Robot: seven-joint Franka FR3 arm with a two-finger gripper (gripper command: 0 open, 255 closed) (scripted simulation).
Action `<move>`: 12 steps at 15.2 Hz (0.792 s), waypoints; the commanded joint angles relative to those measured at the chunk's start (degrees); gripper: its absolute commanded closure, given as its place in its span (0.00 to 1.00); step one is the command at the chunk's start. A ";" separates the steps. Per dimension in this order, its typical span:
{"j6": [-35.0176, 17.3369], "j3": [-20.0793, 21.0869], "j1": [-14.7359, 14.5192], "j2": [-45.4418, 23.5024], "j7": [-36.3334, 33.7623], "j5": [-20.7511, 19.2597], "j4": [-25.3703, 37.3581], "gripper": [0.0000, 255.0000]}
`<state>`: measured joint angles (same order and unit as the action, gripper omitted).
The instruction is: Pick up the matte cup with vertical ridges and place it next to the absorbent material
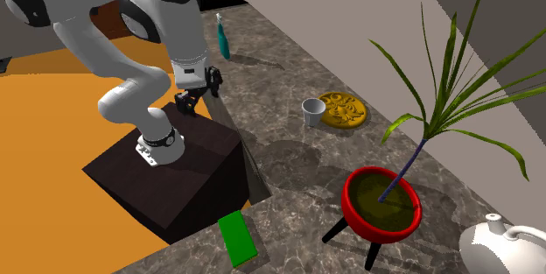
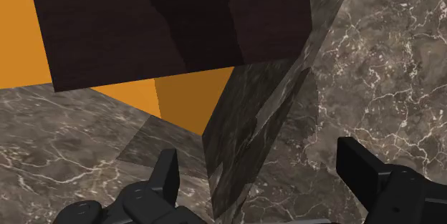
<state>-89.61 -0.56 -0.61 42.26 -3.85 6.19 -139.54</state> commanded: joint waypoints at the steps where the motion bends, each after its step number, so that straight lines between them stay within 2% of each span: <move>1: 0.00 0.00 0.00 0.00 0.00 0.00 0.00 0.00; 12: -17.73 10.07 -4.15 -14.64 -9.53 6.48 1.70 0.00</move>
<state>-105.95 8.58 -4.44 29.28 -12.39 12.28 -138.66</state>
